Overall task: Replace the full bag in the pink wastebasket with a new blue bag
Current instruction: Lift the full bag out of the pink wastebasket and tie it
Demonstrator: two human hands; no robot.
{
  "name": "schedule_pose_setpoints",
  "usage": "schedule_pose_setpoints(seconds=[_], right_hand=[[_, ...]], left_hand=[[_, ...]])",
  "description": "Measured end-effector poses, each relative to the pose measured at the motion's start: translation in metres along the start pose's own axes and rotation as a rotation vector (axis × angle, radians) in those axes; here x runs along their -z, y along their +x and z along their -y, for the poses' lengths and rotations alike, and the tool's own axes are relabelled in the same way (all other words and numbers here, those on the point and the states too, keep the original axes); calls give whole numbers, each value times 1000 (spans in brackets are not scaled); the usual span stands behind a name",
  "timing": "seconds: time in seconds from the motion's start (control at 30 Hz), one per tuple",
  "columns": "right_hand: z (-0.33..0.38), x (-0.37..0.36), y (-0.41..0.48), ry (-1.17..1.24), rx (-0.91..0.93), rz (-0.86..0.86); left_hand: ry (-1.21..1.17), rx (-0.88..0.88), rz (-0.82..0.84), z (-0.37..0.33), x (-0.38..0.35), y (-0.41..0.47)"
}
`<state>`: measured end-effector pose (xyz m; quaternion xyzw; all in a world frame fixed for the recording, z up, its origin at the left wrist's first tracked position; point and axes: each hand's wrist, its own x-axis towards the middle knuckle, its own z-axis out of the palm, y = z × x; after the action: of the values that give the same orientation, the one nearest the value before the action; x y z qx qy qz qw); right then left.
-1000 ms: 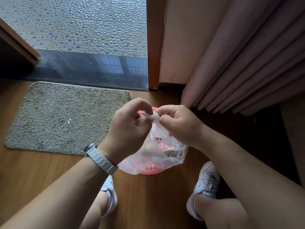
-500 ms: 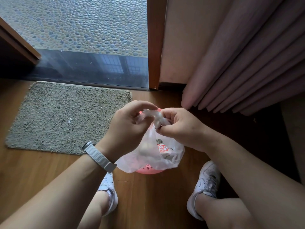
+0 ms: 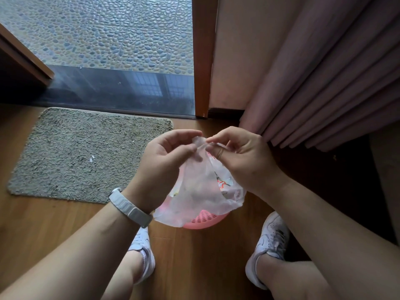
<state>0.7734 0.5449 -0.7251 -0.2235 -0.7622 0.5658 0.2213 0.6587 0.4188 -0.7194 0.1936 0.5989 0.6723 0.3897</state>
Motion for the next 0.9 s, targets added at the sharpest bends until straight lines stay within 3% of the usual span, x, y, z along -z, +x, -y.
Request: schedule_pose_setpoints(seconds=[0.1,0.23,0.47,0.6,0.8,0.9], right_hand=[[0,2,-1,-8,-39,-2],[-1,1,-4,-53,-79,30],[-2,-2,2,161,-181,-185],[-7,-3,5,155,-215,-207],[-7,-2,4,154,-223,-188],[-5,-3,4,155,-215,-169]], left_hand=[[-121,43,12,3,1,2],[-101,30,9,6,-4,1],[161,-33,-38,6,-2,2],[245,-15,12,7,2,1],[111,19,106,6,-1,-2],[120,-28,68,5,-1,0]])
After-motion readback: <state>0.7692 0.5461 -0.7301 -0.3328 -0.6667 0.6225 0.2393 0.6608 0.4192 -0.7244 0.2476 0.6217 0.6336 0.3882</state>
